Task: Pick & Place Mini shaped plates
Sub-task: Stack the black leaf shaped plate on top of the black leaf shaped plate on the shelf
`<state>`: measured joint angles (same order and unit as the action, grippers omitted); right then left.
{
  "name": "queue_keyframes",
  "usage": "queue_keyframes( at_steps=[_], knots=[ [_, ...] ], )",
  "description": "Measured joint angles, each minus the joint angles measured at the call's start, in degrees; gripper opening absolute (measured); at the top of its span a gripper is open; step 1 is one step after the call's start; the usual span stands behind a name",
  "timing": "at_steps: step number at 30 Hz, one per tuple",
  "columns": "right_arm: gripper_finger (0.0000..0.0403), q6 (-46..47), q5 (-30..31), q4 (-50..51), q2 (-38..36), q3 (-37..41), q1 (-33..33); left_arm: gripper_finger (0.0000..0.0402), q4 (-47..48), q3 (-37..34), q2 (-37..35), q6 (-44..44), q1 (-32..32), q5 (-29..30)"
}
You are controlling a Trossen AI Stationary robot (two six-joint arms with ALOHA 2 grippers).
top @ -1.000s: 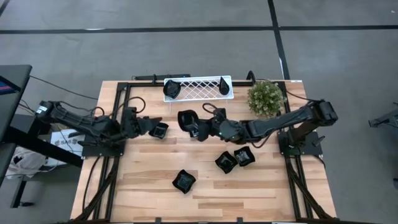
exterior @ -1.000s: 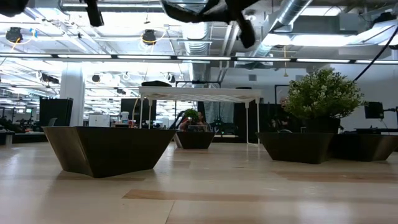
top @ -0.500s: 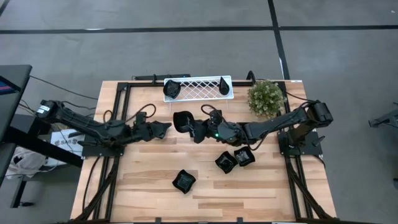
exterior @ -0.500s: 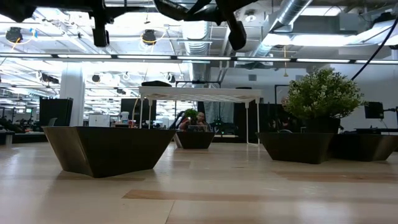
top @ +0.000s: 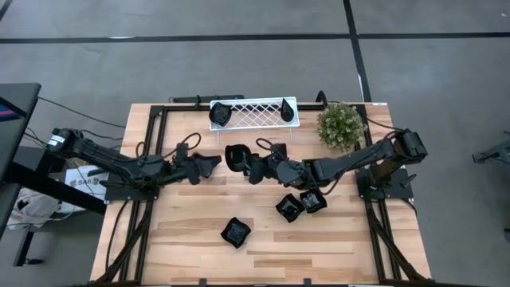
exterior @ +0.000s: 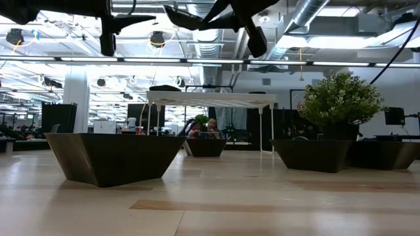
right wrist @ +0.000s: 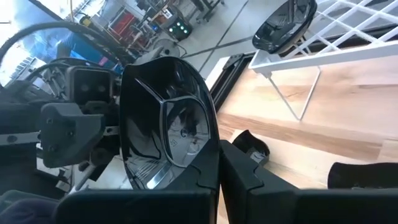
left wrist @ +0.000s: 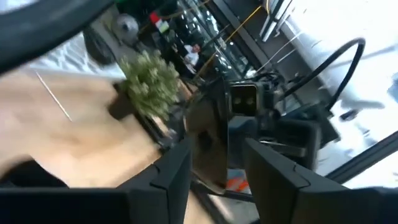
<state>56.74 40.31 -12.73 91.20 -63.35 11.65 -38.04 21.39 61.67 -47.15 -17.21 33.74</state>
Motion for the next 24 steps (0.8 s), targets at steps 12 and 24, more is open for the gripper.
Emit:
queue_keyframes(
  at_steps=[12,24],
  knots=[
    [0.0000,-3.12,3.13,2.10,0.00,0.00,-1.33,0.0138,7.74,0.00,-0.02,0.34,0.58,8.34],
    [0.0000,-0.69,5.80,4.83,2.68,0.03,-2.90,0.0138,19.94,0.00,-0.01,-19.39,4.82,-1.73]
  ],
)
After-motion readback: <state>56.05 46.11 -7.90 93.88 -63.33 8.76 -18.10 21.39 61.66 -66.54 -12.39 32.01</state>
